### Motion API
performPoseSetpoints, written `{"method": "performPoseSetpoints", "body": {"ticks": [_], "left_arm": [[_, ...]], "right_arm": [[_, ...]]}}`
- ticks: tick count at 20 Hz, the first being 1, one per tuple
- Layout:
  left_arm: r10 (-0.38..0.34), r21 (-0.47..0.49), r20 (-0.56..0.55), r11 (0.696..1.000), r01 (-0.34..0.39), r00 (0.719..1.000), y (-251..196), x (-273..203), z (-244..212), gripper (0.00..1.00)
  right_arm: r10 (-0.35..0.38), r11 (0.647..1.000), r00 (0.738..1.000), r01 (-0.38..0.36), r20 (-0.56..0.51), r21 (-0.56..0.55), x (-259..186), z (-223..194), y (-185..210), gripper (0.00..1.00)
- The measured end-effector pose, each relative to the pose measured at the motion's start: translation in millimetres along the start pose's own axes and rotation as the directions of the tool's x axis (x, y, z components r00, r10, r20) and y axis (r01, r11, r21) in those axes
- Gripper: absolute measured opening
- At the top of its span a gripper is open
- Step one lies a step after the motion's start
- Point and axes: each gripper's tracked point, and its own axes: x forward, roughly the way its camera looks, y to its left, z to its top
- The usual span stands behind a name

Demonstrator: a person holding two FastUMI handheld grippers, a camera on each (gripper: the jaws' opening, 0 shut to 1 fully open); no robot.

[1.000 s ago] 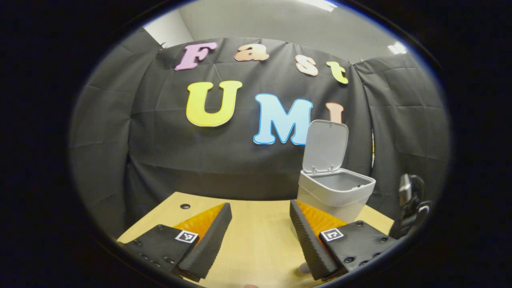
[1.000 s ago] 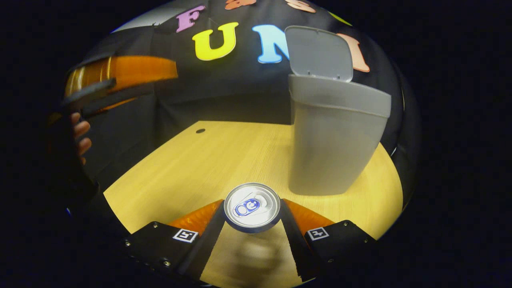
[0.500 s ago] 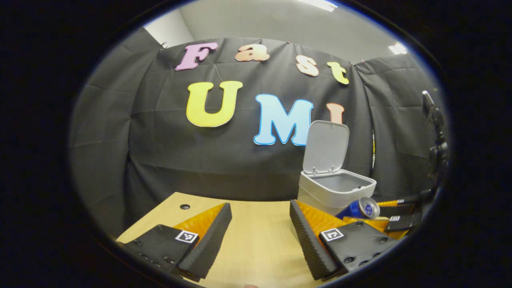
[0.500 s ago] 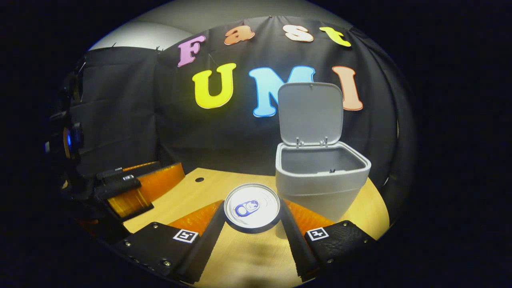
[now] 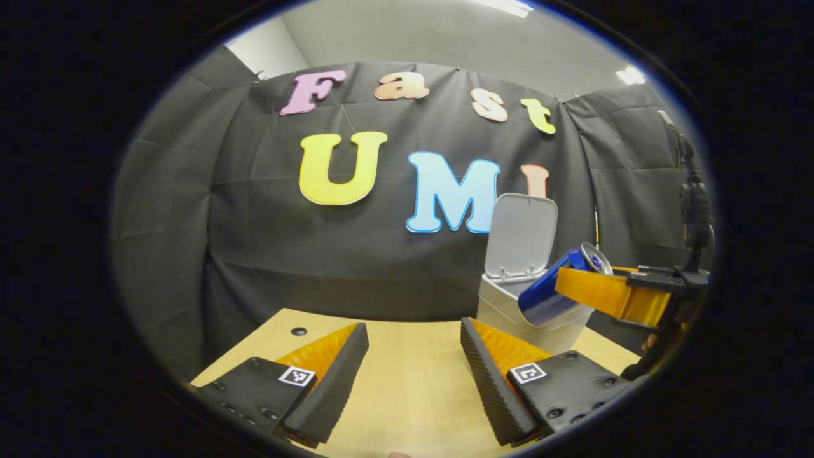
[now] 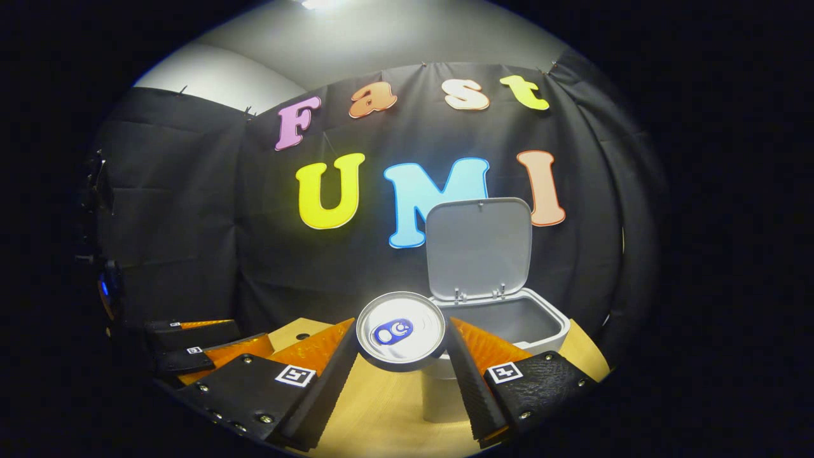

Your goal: Press the lid of the desktop garbage bin to open it, pick up the crumpled paper on the desktop and throw it into the bin, then pick up the pop can on the desktop and drop it into the bin, and finally close the garbage bin lid.

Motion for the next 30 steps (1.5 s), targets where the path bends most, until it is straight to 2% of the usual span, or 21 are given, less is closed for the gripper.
{"method": "performPoseSetpoints", "body": {"ticks": [3, 4, 5, 6, 7, 11, 12, 15, 17, 18, 21, 22, 23, 24, 26, 27, 28, 30], "left_arm": [[-0.010, 0.001, -0.002, 1.000, 0.010, 1.000, -5, 0, -2, 0.95], [-0.013, 0.002, -0.004, 1.000, 0.013, 1.000, -6, 1, -2, 1.00], [-0.016, 0.002, -0.003, 1.000, 0.016, 1.000, -8, 1, -2, 1.00], [-0.019, 0.003, -0.002, 1.000, 0.019, 1.000, -8, 1, -1, 0.95], [-0.023, 0.005, -0.002, 1.000, 0.023, 1.000, -11, 1, 0, 0.98], [-0.034, 0.012, -0.006, 0.999, 0.034, 0.999, -17, 2, -2, 1.00], [-0.036, 0.013, -0.005, 0.999, 0.036, 0.999, -18, 1, -1, 0.95], [-0.040, 0.008, -0.005, 0.999, 0.040, 0.999, -20, 0, -2, 0.95], [-0.040, 0.004, -0.008, 0.999, 0.040, 0.999, -22, -1, -3, 0.95], [-0.040, 0.003, -0.009, 0.999, 0.040, 0.999, -22, -2, -4, 1.00], [-0.038, 0.000, -0.010, 0.999, 0.038, 0.999, -22, -3, -4, 1.00], [-0.038, -0.002, -0.010, 0.999, 0.038, 0.999, -23, -3, -5, 0.95], [-0.038, -0.004, -0.009, 0.999, 0.038, 0.999, -24, -3, -4, 1.00], [-0.039, -0.006, -0.008, 0.999, 0.039, 0.999, -24, -4, -5, 0.95], [-0.040, -0.008, -0.005, 0.999, 0.040, 0.999, -25, -5, -3, 0.95], [-0.043, -0.007, -0.005, 0.999, 0.043, 0.999, -27, -3, -4, 1.00], [-0.043, -0.006, -0.003, 0.999, 0.043, 0.999, -27, -4, -3, 0.95], [-0.046, -0.004, -0.001, 0.999, 0.046, 0.999, -29, -4, -2, 0.95]], "right_arm": [[-0.061, 0.998, 0.998, 0.061, 0.013, -0.029, 10, 7, -18, 0.83], [-0.077, 0.996, 0.997, 0.077, 0.022, -0.040, 11, 9, -24, 0.83], [-0.089, 0.995, 0.996, 0.090, 0.030, -0.045, 14, 12, -28, 0.83], [-0.099, 0.994, 0.995, 0.101, 0.029, -0.048, 18, 12, -33, 0.83], [-0.107, 0.993, 0.994, 0.108, 0.022, -0.051, 21, 9, -37, 0.83], [-0.124, 0.991, 0.991, 0.122, -0.052, -0.047, 38, -11, -48, 0.83], [-0.124, 0.992, 0.990, 0.121, -0.068, -0.040, 40, -15, -49, 0.83], [-0.138, 0.990, 0.986, 0.136, -0.092, -0.028, 43, -19, -53, 0.83], [-0.142, 0.990, 0.985, 0.139, -0.095, -0.039, 45, -22, -54, 0.83], [-0.147, 0.988, 0.984, 0.143, -0.097, -0.049, 44, -23, -55, 0.85], [-0.145, 0.987, 0.986, 0.138, -0.087, -0.076, 42, -21, -55, 0.85], [-0.143, 0.987, 0.987, 0.137, -0.079, -0.079, 40, -19, -54, 0.85], [-0.143, 0.987, 0.987, 0.137, -0.074, -0.081, 39, -18, -54, 0.85], [-0.145, 0.987, 0.987, 0.139, -0.070, -0.080, 38, -16, -55, 0.85], [-0.150, 0.986, 0.987, 0.145, -0.062, -0.079, 37, -14, -57, 0.85], [-0.151, 0.986, 0.987, 0.147, -0.059, -0.078, 37, -12, -58, 0.85], [-0.153, 0.986, 0.987, 0.149, -0.056, -0.077, 36, -10, -59, 0.85], [-0.158, 0.985, 0.986, 0.154, -0.048, -0.080, 37, -4, -62, 0.85]]}}
